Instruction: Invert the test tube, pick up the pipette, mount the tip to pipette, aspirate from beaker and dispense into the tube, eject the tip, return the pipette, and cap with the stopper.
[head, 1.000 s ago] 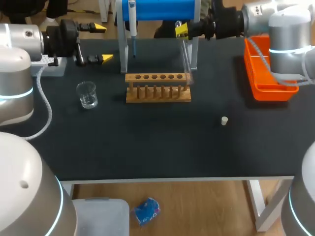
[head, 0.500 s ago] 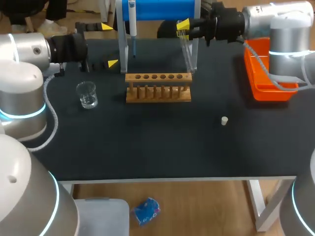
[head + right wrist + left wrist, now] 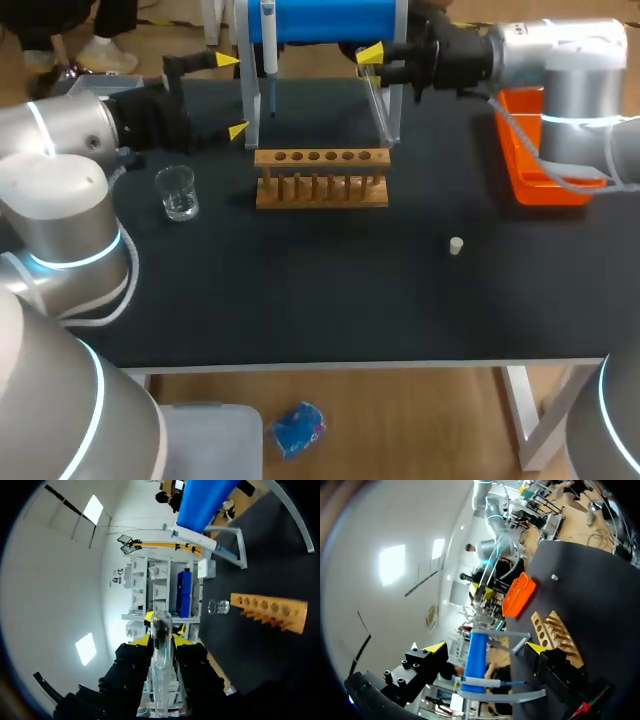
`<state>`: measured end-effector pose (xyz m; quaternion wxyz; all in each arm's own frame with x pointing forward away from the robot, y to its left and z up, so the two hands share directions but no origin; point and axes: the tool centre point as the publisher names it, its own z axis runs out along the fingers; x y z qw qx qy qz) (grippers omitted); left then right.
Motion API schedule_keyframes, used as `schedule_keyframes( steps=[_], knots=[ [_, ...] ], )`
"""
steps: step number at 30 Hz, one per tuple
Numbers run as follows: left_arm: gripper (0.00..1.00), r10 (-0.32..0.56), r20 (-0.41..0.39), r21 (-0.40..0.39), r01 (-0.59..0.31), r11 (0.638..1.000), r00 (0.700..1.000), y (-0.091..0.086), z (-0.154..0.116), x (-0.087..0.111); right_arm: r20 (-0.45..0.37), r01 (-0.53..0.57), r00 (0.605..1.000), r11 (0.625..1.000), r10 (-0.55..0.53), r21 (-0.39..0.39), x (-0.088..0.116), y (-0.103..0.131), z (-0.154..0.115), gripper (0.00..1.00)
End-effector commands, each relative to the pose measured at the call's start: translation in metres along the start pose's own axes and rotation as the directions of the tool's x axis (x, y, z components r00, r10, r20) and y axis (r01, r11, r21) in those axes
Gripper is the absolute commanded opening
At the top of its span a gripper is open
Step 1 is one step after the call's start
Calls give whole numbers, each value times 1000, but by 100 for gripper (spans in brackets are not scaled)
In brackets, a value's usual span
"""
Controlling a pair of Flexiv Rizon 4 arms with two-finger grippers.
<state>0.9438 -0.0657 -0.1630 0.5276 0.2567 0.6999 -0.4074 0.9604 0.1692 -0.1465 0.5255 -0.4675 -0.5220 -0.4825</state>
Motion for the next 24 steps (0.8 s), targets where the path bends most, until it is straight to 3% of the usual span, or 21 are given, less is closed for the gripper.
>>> schedule_keyframes(
  steps=[1, 5, 7, 18, 24],
  knots=[
    [100, 171, 233, 128, -205, 970, 957, -2, -1, 2, -30, -52, 998, 998, 53, 44, -10, 2, -4, 0],
    [100, 247, 259, 227, -307, 924, 934, -14, 0, -2, -43, -81, 996, 995, 84, 66, -14, 0, -6, 0],
    [100, 298, 244, 238, -355, 904, 923, -18, 0, -4, -12, -59, 998, 996, 60, 70, -16, 0, -8, 0],
    [100, 298, 244, 238, -355, 904, 923, -18, 0, -4, -4, -40, 999, 997, 41, 70, -16, 0, -9, 0],
    [100, 296, 208, 308, -350, 885, 932, -37, 22, -4, 1, -22, 1000, 996, 22, 81, -21, -5, -6, 0]
  ],
)
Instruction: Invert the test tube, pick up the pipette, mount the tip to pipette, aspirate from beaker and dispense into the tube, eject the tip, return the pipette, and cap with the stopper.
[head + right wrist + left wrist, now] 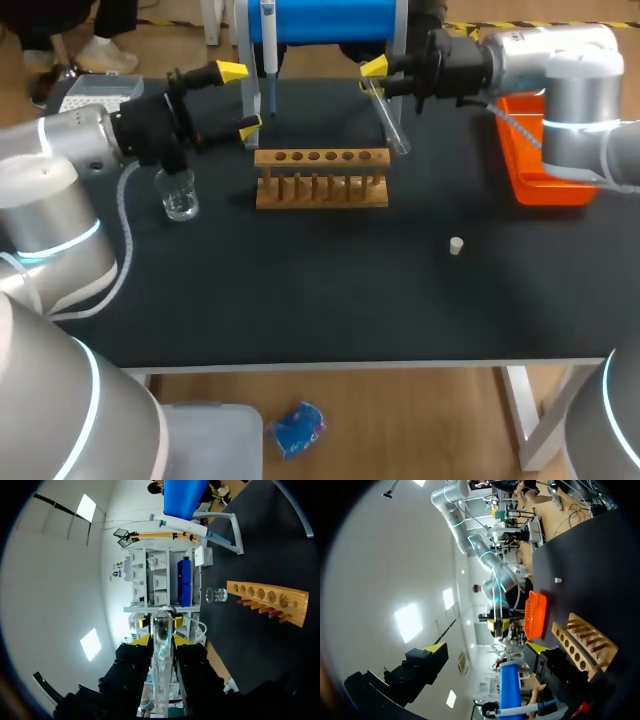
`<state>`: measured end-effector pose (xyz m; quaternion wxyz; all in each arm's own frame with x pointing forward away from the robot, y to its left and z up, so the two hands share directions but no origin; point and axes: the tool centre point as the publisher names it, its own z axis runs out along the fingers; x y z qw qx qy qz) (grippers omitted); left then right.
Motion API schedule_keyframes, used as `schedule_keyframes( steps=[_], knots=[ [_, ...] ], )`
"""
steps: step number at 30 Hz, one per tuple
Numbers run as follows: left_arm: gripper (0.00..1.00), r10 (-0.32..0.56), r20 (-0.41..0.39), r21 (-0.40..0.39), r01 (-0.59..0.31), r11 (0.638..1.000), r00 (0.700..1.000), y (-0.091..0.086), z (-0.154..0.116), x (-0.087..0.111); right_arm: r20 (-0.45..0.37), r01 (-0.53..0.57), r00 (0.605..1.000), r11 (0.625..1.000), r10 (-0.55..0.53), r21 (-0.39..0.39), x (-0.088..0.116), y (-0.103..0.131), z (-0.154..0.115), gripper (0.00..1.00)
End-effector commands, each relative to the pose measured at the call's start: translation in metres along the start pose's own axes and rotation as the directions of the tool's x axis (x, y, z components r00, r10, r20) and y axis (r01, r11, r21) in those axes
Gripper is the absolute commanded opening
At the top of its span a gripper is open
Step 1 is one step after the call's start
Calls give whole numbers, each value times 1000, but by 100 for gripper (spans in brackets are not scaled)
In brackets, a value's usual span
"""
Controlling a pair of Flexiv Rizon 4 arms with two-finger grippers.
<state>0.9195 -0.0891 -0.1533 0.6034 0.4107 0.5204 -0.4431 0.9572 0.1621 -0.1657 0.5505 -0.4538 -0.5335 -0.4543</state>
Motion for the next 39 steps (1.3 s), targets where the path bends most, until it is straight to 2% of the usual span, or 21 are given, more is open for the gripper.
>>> schedule_keyframes(
  steps=[1, 5, 7, 13, 20, 25, 35, 39],
  knots=[
    [100, -9, -48, 34, 10, 999, 999, 3, 20, 0, -3, 4, 1000, 1000, -4, 2, -2, -1, 2, 0],
    [100, 9, -102, 45, -4, 999, 995, 0, 37, -2, 6, 14, 1000, 1000, -14, -9, -5, -2, 4, 0],
    [100, 14, -102, 48, -9, 999, 995, -4, 45, -3, 11, 28, 1000, 1000, -28, -14, -6, -2, 5, 0],
    [100, 18, -138, 62, -9, 998, 990, -19, 75, 10, -19, 2, 1000, 999, -3, -41, -9, 0, 10, 0],
    [100, -21, -102, 64, 27, 998, 995, -36, 100, 18, -14, 2, 1000, 999, -3, -40, -13, 2, 10, 0],
    [100, -19, -117, 79, 29, 996, 993, -48, 110, 19, -3, 16, 1000, 999, -16, -35, -14, 2, 10, 0],
    [100, -19, -117, 79, 29, 996, 993, -48, 110, 19, -3, 16, 1000, 999, -16, -35, -14, 2, 10, 0],
    [100, -15, -125, 98, 27, 995, 992, -56, 116, 21, -3, 16, 1000, 999, -16, -35, -14, 2, 10, 0]
  ],
)
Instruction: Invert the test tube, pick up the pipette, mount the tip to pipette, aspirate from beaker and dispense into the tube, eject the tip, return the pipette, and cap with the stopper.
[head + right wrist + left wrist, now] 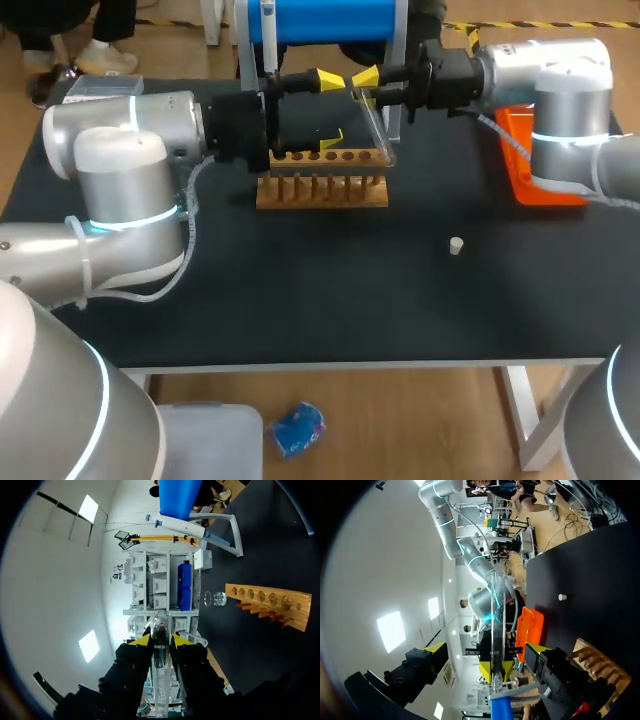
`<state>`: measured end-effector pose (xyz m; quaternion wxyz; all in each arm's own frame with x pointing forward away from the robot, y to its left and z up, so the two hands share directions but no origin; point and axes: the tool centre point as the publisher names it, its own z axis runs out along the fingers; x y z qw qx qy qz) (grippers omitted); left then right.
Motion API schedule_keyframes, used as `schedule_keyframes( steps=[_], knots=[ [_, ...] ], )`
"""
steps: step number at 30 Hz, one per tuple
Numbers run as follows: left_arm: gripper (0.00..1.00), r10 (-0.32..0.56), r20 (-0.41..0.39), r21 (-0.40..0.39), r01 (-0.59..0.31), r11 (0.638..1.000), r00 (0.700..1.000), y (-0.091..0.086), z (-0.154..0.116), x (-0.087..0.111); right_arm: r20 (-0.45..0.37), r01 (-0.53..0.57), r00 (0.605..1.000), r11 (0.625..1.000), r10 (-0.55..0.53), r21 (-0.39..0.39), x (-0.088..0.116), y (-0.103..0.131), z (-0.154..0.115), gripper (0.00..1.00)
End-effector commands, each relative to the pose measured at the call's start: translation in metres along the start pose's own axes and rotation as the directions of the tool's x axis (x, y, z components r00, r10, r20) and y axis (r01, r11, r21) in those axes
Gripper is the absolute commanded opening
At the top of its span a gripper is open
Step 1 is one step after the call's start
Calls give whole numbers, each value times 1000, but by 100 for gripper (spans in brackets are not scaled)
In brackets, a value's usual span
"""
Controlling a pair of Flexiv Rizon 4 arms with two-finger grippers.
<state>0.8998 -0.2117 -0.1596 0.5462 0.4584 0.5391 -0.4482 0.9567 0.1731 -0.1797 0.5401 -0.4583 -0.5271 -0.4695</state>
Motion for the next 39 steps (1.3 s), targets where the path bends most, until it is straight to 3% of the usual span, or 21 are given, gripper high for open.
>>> schedule_keyframes(
  steps=[1, 15, 31, 39],
  knots=[
    [100, 1, -9, 11, -1, 1000, 1000, -5, 7, 3, 2, 0, 1000, 1000, 0, 1, 0, 0, 0, 0],
    [100, -15, 4, 18, 15, 1000, 1000, -13, 33, 7, 2, 0, 1000, 1000, 0, 1, 0, 0, 0, 0],
    [100, -13, 15, 17, 12, 1000, 1000, -12, 30, 3, 2, 0, 1000, 1000, 0, 1, 0, 0, 0, 0],
    [100, -2, 53, 85, -2, 996, 999, -42, 73, 1, 2, 0, 1000, 1000, 0, 1, 0, 0, 0, 0]
  ],
)
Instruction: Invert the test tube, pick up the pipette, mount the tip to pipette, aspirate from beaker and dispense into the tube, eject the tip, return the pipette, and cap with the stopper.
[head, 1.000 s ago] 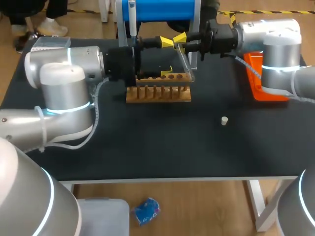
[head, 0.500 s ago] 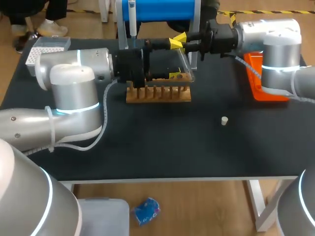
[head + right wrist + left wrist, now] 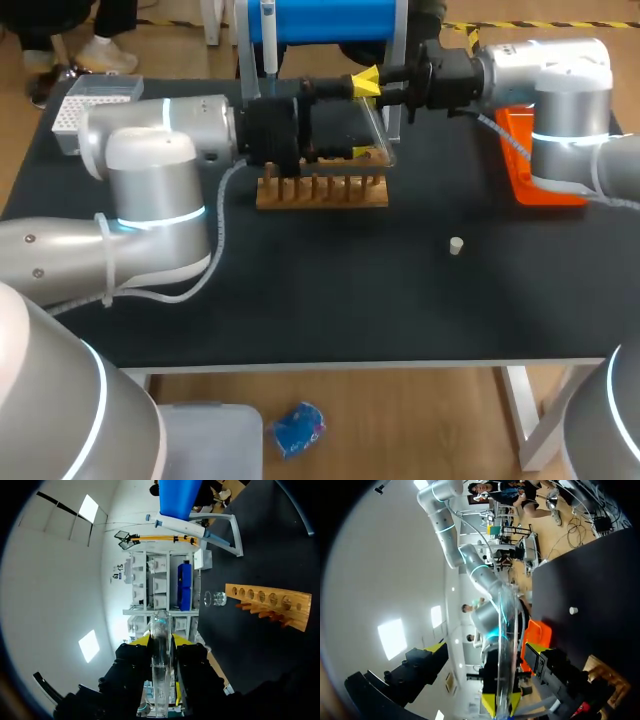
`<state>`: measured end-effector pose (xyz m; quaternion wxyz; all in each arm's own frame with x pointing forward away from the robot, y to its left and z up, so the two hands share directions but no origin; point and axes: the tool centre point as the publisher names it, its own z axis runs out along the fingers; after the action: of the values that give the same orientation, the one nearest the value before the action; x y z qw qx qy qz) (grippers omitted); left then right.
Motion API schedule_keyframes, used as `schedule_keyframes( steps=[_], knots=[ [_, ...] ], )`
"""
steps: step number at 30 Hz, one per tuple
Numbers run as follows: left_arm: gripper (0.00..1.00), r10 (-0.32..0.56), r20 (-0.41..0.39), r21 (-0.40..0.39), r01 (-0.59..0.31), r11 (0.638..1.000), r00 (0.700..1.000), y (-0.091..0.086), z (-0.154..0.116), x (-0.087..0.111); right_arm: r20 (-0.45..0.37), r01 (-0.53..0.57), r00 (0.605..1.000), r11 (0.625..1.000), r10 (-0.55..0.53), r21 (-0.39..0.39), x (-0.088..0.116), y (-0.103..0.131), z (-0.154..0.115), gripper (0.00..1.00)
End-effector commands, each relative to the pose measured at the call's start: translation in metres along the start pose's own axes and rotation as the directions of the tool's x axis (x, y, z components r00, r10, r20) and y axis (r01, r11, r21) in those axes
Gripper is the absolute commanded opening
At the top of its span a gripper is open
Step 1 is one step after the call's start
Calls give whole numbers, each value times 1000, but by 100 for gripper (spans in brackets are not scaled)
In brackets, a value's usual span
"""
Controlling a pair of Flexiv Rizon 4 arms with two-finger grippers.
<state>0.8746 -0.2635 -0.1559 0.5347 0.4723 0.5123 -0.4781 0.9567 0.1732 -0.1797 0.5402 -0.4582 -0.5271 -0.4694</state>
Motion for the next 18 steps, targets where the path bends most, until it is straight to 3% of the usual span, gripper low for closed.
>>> schedule_keyframes(
  steps=[1, 8, 18],
  knots=[
    [100, 3, 18, 5, -3, 1000, 1000, -10, 32, 7, 2, 0, 1000, 1000, 0, 1, 0, 0, -1, 0],
    [100, -42, -15, 25, 42, 999, 999, -31, 55, 17, 2, 0, 1000, 1000, 0, 1, 0, 0, -1, 0],
    [100, -34, -20, -22, 34, 999, 999, -35, 28, 11, 2, 0, 1000, 1000, 0, 1, 0, 0, -1, 0]
  ],
)
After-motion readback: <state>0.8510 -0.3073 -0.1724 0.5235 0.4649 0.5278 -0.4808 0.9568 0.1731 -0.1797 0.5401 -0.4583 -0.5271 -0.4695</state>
